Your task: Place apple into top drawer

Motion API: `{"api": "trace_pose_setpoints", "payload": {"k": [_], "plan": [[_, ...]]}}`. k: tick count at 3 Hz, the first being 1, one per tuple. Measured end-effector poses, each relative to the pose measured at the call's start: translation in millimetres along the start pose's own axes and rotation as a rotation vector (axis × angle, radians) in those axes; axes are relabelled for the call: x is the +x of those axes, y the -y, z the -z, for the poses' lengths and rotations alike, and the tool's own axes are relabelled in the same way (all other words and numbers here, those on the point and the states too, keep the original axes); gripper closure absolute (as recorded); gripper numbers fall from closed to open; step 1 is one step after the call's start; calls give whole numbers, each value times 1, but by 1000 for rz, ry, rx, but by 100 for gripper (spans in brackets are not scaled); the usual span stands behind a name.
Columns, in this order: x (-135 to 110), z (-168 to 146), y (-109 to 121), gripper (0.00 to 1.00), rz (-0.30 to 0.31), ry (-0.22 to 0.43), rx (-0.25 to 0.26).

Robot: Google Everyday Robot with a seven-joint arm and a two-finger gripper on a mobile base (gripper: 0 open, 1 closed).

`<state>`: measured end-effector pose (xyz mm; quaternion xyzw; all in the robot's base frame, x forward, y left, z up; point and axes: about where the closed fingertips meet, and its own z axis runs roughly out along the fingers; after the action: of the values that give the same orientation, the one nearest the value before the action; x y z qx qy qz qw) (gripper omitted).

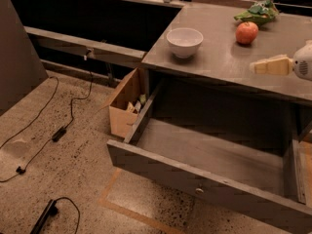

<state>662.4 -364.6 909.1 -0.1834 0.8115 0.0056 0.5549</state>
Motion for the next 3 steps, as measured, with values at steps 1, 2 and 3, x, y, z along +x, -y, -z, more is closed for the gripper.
{"api": "trace_pose_setpoints", "payload": {"k": [1, 2, 3], "plan": [[13, -16, 18, 0, -1, 51, 55], [13, -38, 31, 0, 14, 90, 88], [10, -63, 40, 0, -16, 105, 96]]}}
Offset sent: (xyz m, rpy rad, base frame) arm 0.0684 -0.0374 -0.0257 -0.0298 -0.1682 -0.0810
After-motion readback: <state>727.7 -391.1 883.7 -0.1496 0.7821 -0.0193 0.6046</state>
